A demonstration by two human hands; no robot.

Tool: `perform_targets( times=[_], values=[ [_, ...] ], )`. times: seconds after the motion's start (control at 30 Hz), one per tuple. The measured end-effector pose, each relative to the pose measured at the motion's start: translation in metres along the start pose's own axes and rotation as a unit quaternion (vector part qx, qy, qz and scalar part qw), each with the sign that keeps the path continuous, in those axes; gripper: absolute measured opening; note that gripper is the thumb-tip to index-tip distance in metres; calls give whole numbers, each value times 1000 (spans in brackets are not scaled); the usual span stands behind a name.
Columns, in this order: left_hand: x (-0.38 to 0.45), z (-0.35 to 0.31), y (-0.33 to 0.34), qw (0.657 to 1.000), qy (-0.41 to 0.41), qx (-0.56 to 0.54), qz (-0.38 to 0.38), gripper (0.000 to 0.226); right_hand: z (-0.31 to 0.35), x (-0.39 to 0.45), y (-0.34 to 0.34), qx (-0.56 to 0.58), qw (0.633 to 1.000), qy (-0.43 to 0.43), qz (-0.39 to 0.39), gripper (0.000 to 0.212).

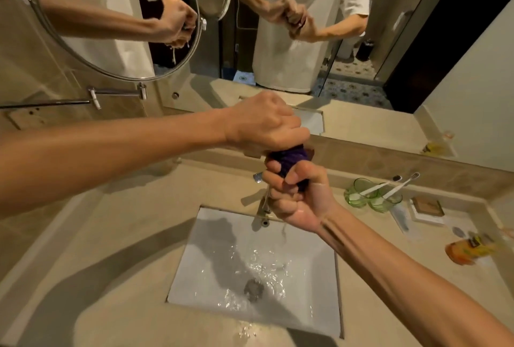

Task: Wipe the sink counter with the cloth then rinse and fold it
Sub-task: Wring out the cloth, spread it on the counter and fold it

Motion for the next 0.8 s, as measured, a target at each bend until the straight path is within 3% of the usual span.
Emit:
perform_targets(
  times=[0.1,0.17,0.27,0.4,0.47,0.6,0.7,0.8],
  values=[
    [-12,0,13,1000,-8,-4,15,19,-3,6,-24,-49,998,19,-36,32],
    [-20,0,25,999,-22,-7,45,19,3,6,-45,-156,982,28,-101,35],
    [-36,-3,47,987,-80,-37,131,16,19,-2,-63,-354,920,53,-160,36],
    [-59,-9,67,953,-184,-77,229,34,30,-17,-61,-521,830,134,-149,35],
    [-70,-3,72,915,-267,-114,279,38,39,-24,-57,-542,814,132,-163,48],
    [-92,1,74,818,-401,-221,348,71,56,-33,-49,-531,815,57,-225,54],
    [-93,-1,61,771,-448,-313,327,74,71,-39,-33,-552,794,-38,-251,34],
    [-94,4,38,733,-503,-379,257,55,81,-50,-20,-566,773,-108,-265,28]
  ],
)
Point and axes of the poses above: each hand's wrist, its own x-axis towards the middle knuckle, its own y-axis out of the palm, z = x × y, the point moved 10 cm from there along x, towards the middle knuckle, and after that the axes turned 4 degrees about -y, right-handed, at the moved point
